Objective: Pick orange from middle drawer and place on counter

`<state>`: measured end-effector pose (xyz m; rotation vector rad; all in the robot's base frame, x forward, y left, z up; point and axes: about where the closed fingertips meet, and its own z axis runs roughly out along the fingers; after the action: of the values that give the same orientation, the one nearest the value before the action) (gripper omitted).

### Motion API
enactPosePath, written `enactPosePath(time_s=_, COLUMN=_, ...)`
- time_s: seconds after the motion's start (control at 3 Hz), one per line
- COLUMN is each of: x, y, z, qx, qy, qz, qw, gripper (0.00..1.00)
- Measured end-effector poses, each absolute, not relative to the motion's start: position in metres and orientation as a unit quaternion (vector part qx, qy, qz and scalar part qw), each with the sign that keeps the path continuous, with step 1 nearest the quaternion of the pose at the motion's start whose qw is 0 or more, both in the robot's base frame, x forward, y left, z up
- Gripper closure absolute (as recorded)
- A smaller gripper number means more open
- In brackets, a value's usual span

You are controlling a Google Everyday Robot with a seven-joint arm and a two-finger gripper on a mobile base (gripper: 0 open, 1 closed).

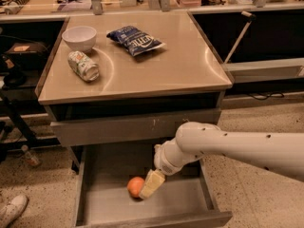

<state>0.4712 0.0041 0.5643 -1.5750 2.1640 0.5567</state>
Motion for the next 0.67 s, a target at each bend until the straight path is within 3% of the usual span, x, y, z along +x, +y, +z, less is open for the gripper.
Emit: enactPosePath(time_s=0.67, x=0.464, y=0.026, z=0.514, qx=-0.561, qy=0.776, qz=0.215, qw=0.192, gripper=0.0)
